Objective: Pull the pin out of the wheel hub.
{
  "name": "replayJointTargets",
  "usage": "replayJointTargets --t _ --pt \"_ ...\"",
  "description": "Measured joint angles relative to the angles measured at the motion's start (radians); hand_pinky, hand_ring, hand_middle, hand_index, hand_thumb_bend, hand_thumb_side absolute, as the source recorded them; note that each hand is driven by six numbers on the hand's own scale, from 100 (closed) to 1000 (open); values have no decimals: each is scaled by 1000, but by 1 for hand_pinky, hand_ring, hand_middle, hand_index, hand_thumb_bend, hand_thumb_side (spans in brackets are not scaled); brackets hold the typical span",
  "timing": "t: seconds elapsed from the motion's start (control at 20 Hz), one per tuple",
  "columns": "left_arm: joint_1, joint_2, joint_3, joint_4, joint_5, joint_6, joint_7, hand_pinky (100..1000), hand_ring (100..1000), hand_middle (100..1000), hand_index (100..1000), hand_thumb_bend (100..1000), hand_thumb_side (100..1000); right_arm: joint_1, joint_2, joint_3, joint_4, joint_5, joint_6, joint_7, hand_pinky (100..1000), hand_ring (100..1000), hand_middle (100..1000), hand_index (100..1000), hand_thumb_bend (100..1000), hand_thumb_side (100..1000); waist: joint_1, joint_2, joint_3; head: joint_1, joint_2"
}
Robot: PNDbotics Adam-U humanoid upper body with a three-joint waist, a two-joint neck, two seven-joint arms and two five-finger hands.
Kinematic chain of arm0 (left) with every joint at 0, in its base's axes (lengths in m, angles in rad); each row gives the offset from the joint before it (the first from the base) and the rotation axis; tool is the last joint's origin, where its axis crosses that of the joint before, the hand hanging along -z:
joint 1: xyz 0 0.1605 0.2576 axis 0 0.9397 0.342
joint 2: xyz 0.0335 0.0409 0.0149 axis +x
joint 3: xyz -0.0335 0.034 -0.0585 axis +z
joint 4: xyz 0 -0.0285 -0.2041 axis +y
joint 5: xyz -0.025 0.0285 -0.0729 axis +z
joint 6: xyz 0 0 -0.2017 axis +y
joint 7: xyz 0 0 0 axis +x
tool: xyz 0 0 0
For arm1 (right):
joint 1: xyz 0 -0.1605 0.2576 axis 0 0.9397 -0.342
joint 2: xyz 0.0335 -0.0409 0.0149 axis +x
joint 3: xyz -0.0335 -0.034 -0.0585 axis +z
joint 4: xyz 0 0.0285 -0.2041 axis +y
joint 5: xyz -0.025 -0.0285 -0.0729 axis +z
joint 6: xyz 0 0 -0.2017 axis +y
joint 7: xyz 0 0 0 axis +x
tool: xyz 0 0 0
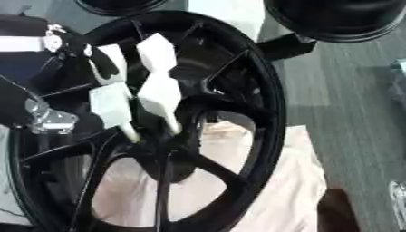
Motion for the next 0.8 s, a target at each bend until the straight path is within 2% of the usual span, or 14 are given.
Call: replayJointTargets --t 0.2,0.8 --pt "17 0 0 0 -1 21 12 755 759 753 865 422 610 0 0 0 0 0 1 -1 694 767 557 632 100 773 -1 10 0 5 -9" --pt "25 -9 -7 0 -18 41 32 748 755 754 862 430 633 -1 2 0 0 0 1 -2 695 768 557 633 100 774 -1 14 -4 14 -25"
